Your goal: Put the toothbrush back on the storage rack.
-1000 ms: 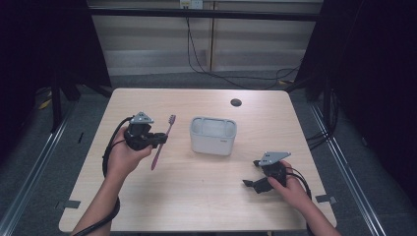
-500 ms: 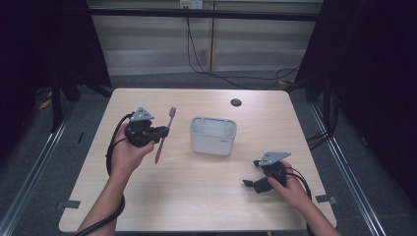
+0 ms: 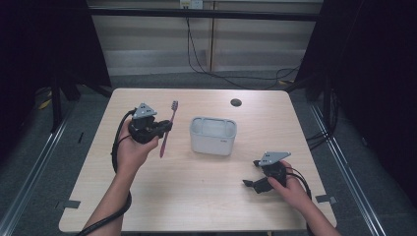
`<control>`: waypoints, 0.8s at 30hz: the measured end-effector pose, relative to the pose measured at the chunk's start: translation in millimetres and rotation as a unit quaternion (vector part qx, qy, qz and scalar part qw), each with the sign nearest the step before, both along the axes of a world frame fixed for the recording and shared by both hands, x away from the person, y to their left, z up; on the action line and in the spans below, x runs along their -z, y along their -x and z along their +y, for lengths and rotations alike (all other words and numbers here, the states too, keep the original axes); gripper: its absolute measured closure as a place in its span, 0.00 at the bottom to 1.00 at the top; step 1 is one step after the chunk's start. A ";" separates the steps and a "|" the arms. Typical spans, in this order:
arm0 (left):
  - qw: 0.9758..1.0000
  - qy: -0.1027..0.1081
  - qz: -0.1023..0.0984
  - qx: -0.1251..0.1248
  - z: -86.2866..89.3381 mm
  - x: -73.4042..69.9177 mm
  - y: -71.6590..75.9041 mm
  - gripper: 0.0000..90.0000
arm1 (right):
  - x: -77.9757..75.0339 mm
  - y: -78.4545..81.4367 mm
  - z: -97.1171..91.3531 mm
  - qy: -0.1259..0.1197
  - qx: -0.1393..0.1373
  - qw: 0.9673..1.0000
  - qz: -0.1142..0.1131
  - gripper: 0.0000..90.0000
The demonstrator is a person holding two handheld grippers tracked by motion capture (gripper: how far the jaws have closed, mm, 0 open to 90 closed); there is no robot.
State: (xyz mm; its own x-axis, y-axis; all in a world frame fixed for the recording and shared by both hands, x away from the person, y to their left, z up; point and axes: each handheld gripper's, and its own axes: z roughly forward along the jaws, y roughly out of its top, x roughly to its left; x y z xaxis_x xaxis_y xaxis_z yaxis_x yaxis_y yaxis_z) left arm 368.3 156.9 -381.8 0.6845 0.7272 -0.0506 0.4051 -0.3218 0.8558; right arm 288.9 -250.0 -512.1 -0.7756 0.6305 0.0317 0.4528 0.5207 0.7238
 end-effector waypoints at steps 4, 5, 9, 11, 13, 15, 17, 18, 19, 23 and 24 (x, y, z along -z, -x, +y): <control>1.000 0.006 -0.004 -0.001 -2.9 -2.0 -1.4 0.89 | 0.0 0.0 0.0 0.000 0.000 1.000 0.000 0.14; 1.000 0.008 -0.005 -0.001 -3.6 -2.5 -1.7 0.89 | 0.0 0.0 0.0 0.000 0.000 1.000 0.000 0.14; 1.000 0.013 -0.007 -0.002 -6.0 -4.3 -3.4 0.89 | 0.0 0.0 0.0 0.000 0.000 1.000 0.000 0.14; 1.000 0.015 -0.007 -0.002 -7.1 -5.2 -4.4 0.89 | 0.0 0.0 0.0 0.000 0.000 1.000 0.000 0.14; 1.000 0.014 -0.007 -0.001 -8.5 -6.1 -5.2 0.89 | 0.0 0.0 0.0 0.000 0.000 1.000 0.000 0.14; 1.000 0.012 -0.009 0.000 -9.4 -6.8 -5.9 0.89 | 0.0 0.0 0.0 0.000 0.000 1.000 0.000 0.14; 1.000 0.014 -0.011 -0.001 -10.3 -8.7 -6.8 0.89 | 0.0 0.0 0.0 0.000 0.000 1.000 0.000 0.14; 1.000 0.015 -0.013 0.000 -10.7 -9.8 -7.2 0.89 | 0.0 0.0 0.0 0.000 0.000 1.000 0.000 0.14; 1.000 0.015 -0.015 0.000 -11.0 -10.9 -7.5 0.89 | 0.0 0.0 0.0 0.000 0.000 1.000 0.000 0.14; 1.000 0.022 -0.022 -0.002 -12.9 -14.9 -8.9 0.89 | 0.0 0.0 0.0 0.000 0.000 1.000 0.000 0.14; 0.999 0.022 -0.025 -0.002 -13.3 -15.8 -9.3 0.89 | 0.0 0.0 0.0 0.000 0.000 1.000 0.000 0.14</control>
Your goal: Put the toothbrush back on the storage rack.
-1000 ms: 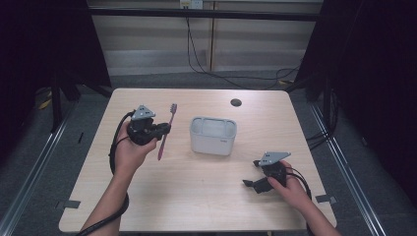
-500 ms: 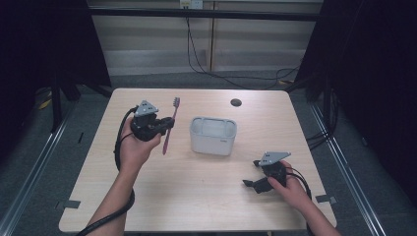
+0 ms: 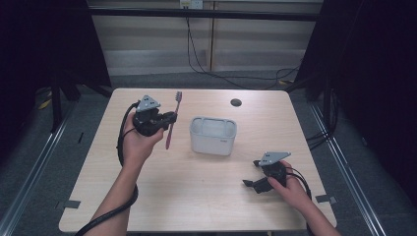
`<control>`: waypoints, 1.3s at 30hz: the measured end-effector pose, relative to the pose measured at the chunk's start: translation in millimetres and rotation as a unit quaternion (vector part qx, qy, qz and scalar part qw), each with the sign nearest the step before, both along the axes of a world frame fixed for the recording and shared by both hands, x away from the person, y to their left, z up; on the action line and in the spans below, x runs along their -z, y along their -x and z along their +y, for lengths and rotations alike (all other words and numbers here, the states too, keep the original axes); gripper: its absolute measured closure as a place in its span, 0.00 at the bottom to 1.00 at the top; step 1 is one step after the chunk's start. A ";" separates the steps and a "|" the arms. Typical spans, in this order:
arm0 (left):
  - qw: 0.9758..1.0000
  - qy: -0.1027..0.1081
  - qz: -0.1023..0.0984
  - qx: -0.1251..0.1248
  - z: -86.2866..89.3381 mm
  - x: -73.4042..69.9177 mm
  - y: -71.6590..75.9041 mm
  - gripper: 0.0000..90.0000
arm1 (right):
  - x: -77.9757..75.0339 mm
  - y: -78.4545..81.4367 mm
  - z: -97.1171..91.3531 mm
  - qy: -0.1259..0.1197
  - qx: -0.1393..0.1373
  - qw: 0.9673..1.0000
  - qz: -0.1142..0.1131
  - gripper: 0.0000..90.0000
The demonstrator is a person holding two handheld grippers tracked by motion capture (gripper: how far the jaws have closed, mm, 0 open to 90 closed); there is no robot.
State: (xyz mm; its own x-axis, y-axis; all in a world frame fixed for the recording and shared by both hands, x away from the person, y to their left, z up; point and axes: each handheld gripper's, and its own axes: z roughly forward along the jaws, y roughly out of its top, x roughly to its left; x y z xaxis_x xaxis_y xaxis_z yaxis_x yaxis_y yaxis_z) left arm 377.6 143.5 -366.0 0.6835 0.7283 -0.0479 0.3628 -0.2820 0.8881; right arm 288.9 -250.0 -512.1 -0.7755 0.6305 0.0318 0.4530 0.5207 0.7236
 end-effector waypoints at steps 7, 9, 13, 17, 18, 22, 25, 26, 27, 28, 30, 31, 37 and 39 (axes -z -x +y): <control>1.000 0.007 -0.003 0.001 -4.0 -4.0 -2.7 0.89 | 0.0 0.0 0.0 0.000 0.000 1.000 0.000 0.14; 1.000 0.012 -0.005 -0.001 -5.2 -4.2 -3.5 0.89 | 0.0 0.0 0.0 0.000 0.000 1.000 0.000 0.14; 1.000 0.012 -0.009 -0.002 -7.0 -4.9 -5.1 0.89 | 0.0 0.0 0.0 0.000 0.000 1.000 0.000 0.14; 1.000 0.018 -0.013 -0.006 -8.7 -6.4 -6.3 0.89 | 0.0 0.0 0.0 0.000 0.000 1.000 0.000 0.14; 1.000 0.018 -0.014 -0.006 -9.4 -7.1 -6.5 0.89 | 0.0 0.0 0.0 0.000 0.000 1.000 0.000 0.14; 1.000 0.022 -0.019 -0.009 -11.8 -10.3 -7.3 0.89 | 0.0 0.0 0.0 0.000 0.000 1.000 0.000 0.14; 0.999 0.027 -0.022 -0.007 -13.7 -12.8 -8.1 0.89 | 0.0 0.0 0.0 0.000 0.000 1.000 0.000 0.14; 0.999 0.027 -0.024 -0.007 -14.7 -13.7 -8.4 0.89 | 0.0 0.0 0.0 0.000 0.000 1.000 0.000 0.14; 0.999 0.028 -0.023 -0.008 -15.5 -14.5 -8.7 0.89 | 0.0 0.0 0.0 0.000 0.000 1.000 0.000 0.14; 0.999 0.029 -0.024 -0.007 -16.3 -15.0 -9.1 0.89 | 0.0 0.0 0.0 0.000 0.000 1.000 0.000 0.14; 0.999 0.029 -0.025 -0.007 -17.9 -16.0 -9.7 0.89 | 0.0 0.0 0.0 0.000 0.000 1.000 0.000 0.14; 0.999 0.031 -0.025 -0.007 -18.6 -16.2 -9.8 0.89 | 0.0 0.0 0.0 0.000 0.000 1.000 0.000 0.14; 0.999 0.036 -0.029 -0.004 -23.9 -18.5 -11.4 0.89 | 0.0 0.0 0.0 0.000 0.000 1.000 0.000 0.14; 0.999 0.039 -0.030 -0.003 -26.4 -19.6 -12.2 0.89 | 0.0 0.0 0.1 -0.001 0.001 1.000 0.000 0.14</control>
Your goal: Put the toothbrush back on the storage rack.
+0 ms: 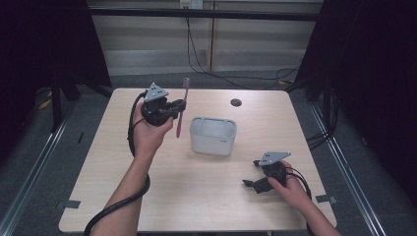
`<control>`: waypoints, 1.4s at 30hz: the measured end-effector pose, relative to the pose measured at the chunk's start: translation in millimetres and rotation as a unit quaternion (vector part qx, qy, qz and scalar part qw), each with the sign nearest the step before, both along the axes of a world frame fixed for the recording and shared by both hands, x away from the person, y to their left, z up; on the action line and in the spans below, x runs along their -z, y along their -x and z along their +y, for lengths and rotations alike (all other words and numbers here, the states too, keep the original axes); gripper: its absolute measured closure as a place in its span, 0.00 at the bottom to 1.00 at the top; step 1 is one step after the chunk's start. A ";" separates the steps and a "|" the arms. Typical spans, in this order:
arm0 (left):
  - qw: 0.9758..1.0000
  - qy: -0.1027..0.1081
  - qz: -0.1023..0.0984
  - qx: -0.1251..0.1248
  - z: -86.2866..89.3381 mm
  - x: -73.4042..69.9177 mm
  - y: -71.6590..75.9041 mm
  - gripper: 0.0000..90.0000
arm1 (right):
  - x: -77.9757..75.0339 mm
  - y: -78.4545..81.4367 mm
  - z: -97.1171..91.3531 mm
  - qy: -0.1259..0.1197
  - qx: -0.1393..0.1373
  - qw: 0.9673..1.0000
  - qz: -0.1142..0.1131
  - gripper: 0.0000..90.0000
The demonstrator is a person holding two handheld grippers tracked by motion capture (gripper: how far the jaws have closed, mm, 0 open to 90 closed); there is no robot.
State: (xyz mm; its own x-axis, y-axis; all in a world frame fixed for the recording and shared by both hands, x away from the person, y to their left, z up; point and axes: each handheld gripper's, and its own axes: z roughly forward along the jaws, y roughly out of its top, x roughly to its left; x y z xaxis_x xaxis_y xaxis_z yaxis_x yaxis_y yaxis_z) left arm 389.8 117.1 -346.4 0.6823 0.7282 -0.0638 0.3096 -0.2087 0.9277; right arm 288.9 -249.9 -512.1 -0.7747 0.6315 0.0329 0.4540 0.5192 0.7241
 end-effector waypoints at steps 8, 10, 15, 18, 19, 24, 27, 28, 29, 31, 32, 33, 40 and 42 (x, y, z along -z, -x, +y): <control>1.000 -0.001 -0.004 0.003 -9.3 -3.6 -3.6 0.89 | 0.0 0.0 0.0 0.000 0.000 1.000 0.000 0.14; 1.000 -0.002 -0.004 0.007 -11.8 -5.0 -4.9 0.89 | 0.0 0.0 0.0 0.000 0.000 1.000 0.000 0.14; 1.000 0.000 -0.009 0.010 -18.1 -8.4 -7.1 0.89 | 0.1 -0.3 -0.1 0.001 -0.001 1.000 -0.003 0.14; 1.000 0.001 -0.010 0.012 -22.4 -9.4 -7.8 0.89 | 0.1 -0.3 -0.1 0.001 -0.001 1.000 -0.002 0.14; 1.000 0.002 -0.010 0.013 -23.8 -9.5 -8.1 0.89 | 0.1 -0.3 -0.1 0.001 -0.001 1.000 -0.002 0.14; 1.000 0.005 -0.011 0.016 -29.5 -9.0 -9.3 0.89 | 0.1 -0.3 -0.2 0.001 -0.001 1.000 -0.003 0.14; 1.000 0.007 -0.013 0.017 -32.2 -8.8 -10.1 0.89 | 0.1 -0.3 -0.1 0.001 -0.001 1.000 -0.002 0.14; 1.000 0.005 -0.014 0.018 -32.6 -8.9 -10.4 0.89 | 0.1 -0.3 -0.1 0.001 -0.001 1.000 -0.003 0.14; 1.000 0.007 -0.015 0.017 -33.8 -8.9 -10.4 0.89 | 0.1 -0.3 -0.1 0.001 -0.001 1.000 -0.003 0.14; 1.000 0.008 -0.015 0.018 -36.3 -8.6 -10.8 0.89 | 0.1 -0.3 -0.1 0.001 -0.001 1.000 -0.002 0.14; 1.000 0.008 -0.016 0.019 -37.0 -8.4 -11.1 0.89 | 0.1 -0.3 -0.1 0.001 -0.001 1.000 -0.002 0.14; 1.000 0.008 -0.015 0.019 -38.2 -8.1 -11.6 0.89 | 0.1 -0.3 -0.1 0.001 -0.001 1.000 -0.002 0.14; 1.000 0.009 -0.015 0.020 -43.4 -5.6 -13.3 0.89 | 0.1 -0.4 -0.1 0.000 -0.002 1.000 -0.002 0.14; 1.000 0.010 -0.015 0.018 -45.3 -4.6 -13.6 0.89 | 0.1 -0.4 -0.1 0.000 -0.002 1.000 -0.002 0.14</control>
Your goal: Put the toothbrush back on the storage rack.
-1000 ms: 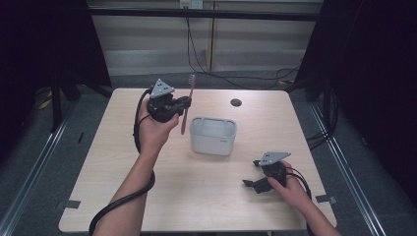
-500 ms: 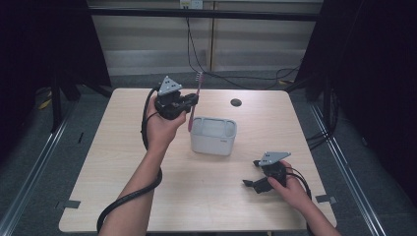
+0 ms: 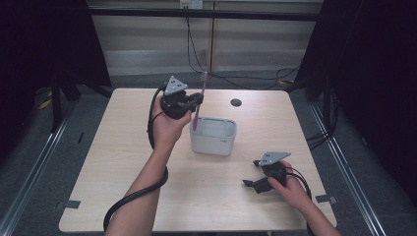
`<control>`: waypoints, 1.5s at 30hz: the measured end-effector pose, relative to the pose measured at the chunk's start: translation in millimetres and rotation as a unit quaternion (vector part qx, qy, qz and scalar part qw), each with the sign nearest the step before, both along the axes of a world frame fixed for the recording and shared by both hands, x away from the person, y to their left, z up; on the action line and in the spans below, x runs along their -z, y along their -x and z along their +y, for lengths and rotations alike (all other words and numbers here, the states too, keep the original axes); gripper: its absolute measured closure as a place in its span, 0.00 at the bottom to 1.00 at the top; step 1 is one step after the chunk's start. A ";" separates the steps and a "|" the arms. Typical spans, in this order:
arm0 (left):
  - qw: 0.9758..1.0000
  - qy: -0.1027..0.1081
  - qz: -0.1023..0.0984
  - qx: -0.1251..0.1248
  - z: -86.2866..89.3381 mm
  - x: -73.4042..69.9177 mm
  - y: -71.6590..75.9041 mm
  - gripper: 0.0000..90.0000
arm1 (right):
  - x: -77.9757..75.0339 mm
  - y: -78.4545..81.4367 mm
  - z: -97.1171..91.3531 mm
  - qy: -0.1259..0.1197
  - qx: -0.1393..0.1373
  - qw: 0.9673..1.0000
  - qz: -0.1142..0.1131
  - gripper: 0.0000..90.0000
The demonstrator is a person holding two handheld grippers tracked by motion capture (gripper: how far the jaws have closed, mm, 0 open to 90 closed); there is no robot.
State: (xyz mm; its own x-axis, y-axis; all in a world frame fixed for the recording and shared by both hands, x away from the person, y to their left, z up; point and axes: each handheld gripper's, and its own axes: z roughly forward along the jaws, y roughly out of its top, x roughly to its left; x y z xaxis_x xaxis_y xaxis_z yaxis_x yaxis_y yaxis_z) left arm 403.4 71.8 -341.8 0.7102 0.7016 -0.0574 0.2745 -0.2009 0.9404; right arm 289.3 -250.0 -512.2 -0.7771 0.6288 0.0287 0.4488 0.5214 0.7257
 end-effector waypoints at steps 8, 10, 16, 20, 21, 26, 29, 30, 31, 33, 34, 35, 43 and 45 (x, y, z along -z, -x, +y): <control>1.000 0.003 0.000 -0.007 -1.9 6.6 -4.3 0.89 | 0.0 -0.1 0.0 0.000 0.000 1.000 0.000 0.14; 1.000 0.003 -0.001 -0.009 -2.7 9.2 -5.4 0.89 | 0.0 -0.1 0.0 0.000 0.000 1.000 0.000 0.14; 1.000 0.007 0.002 -0.013 -6.3 15.5 -7.7 0.89 | 0.0 -0.2 0.0 0.000 -0.001 1.000 -0.001 0.14; 1.000 0.008 -0.001 -0.020 -6.2 18.5 -8.0 0.89 | 0.0 0.0 0.1 0.000 0.000 1.000 0.002 0.14; 1.000 0.008 0.002 -0.019 -5.6 19.2 -8.3 0.89 | 0.0 0.0 0.0 0.000 0.000 1.000 0.001 0.14; 1.000 0.011 0.004 -0.023 -3.7 24.0 -8.4 0.89 | 0.0 0.0 0.0 0.000 0.000 1.000 0.001 0.14; 1.000 0.012 0.006 -0.026 -1.7 27.7 -7.6 0.89 | 0.0 0.0 0.1 0.000 0.000 1.000 0.002 0.14; 1.000 0.013 0.008 -0.026 -1.4 28.6 -7.4 0.89 | 0.0 0.0 0.1 0.000 0.000 1.000 0.001 0.14; 1.000 0.012 0.009 -0.027 -0.6 29.7 -7.4 0.89 | 0.0 0.0 0.0 0.000 -0.001 1.000 0.002 0.14; 0.999 0.012 0.010 -0.028 0.5 31.9 -7.2 0.89 | 0.0 0.0 0.0 0.000 -0.001 1.000 0.001 0.14; 0.999 0.013 0.011 -0.029 1.3 32.6 -7.0 0.89 | 0.0 0.0 0.0 0.000 -0.001 1.000 0.001 0.14; 0.999 0.015 0.012 -0.030 1.9 33.4 -7.1 0.89 | 0.0 0.0 0.1 0.000 -0.001 1.000 0.001 0.14; 0.999 0.015 0.015 -0.033 6.3 38.7 -5.5 0.89 | -0.1 0.0 -0.1 0.000 -0.001 1.000 0.002 0.14; 0.999 0.018 0.015 -0.034 7.0 40.1 -5.0 0.89 | 0.0 0.0 -0.1 0.000 -0.002 1.000 0.001 0.14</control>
State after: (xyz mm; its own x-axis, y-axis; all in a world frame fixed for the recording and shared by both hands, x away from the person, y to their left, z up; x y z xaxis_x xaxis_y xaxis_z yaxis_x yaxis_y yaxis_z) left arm 408.4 78.8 -381.9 0.6583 0.7454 -0.1047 0.3151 -0.1465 0.9377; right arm 289.4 -250.1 -512.1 -0.7790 0.6263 0.0305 0.4493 0.5235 0.7240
